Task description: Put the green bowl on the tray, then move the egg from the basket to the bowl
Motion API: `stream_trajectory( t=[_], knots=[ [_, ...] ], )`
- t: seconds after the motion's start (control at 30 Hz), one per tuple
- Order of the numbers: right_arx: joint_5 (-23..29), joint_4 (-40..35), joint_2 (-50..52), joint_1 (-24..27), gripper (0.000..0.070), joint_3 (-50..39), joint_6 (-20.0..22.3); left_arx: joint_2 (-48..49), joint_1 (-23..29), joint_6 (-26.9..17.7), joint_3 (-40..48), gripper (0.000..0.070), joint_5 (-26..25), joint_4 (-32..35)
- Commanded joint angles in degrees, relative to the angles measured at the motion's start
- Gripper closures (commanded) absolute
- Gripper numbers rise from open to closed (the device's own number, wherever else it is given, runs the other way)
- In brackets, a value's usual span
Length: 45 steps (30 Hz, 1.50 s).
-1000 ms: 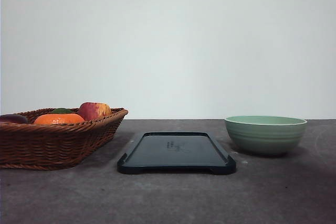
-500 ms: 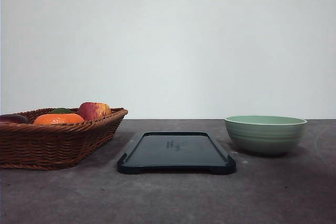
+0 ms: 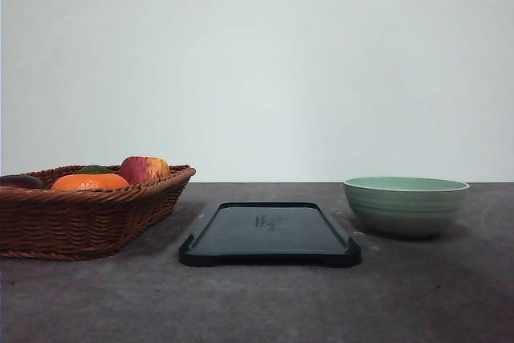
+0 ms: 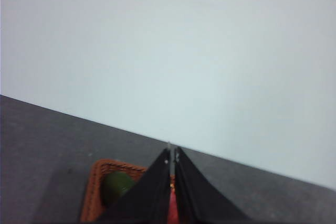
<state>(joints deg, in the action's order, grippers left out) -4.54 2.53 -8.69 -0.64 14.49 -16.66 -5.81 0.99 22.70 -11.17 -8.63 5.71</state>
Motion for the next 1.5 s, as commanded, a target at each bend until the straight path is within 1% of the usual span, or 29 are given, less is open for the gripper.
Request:
stream_trajectory(
  t=[0.0,0.1,0.2,0.33,0.43,0.7,0.83,1.1,1.2,1.33,1.4,1.43,1.47],
  knots=[
    [-0.32,0.92,-1.94,0.02,0.0693,2.86,2.18,-2.07,0.02,-3.16,-2.75,0.0699,0.67,-2.29],
    [-1.78,3.80,-6.09,0.02,0.0693,6.94,3.33,-6.45,0.02,-3.89,-7.26,0.0699,0.75,-6.72],
    [-4.96,5.55,-10.60,0.02,0.0693,10.26,5.22,-11.36,0.00,-4.11,-11.59,0.0699,0.70,-10.13],
    [-9.36,8.67,-17.61,0.02,0.0693,14.31,5.33,-18.94,0.00,-4.61,-17.49,0.0699,0.63,-14.11],
    [-11.04,10.99,-22.63,-0.02,0.0693,16.96,5.37,-24.72,-0.29,-5.85,-21.61,0.0699,-0.30,-16.77],
    [-11.19,16.67,-34.70,-0.81,0.0693,23.02,5.66,-39.05,-1.81,-8.68,-31.63,0.0699,-3.78,-24.51],
    [-11.46,20.36,-40.49,-1.01,0.0693,26.39,6.88,-45.36,-3.29,-10.68,-36.18,0.0699,-3.95,-29.51],
    [-12.09,24.99,-49.36,-1.11,0.0693,31.83,7.23,-54.56,-6.05,-14.14,-43.45,0.0699,-3.98,-40.52],
    [-12.61,26.51,-51.86,-1.11,0.0693,33.19,8.56,-56.93,-6.80,-14.76,-44.70,0.0699,-3.98,-42.46],
    [-13.18,27.67,-53.76,-1.11,0.0693,33.54,9.59,-58.26,-7.27,-15.23,-44.77,0.0699,-4.01,-42.51],
    [-13.49,27.86,-54.20,-1.11,0.0675,33.54,10.29,-58.33,-7.45,-16.09,-44.77,0.0696,-4.02,-42.15],
    [-13.47,27.79,-54.20,-1.11,0.0620,33.54,10.74,-58.30,-7.45,-16.08,-44.77,0.0651,-4.02,-41.96],
    [-13.46,27.67,-54.20,-1.11,0.0553,33.55,11.06,-58.28,-7.45,-16.07,-44.78,0.0589,-4.02,-41.88]
  ],
)
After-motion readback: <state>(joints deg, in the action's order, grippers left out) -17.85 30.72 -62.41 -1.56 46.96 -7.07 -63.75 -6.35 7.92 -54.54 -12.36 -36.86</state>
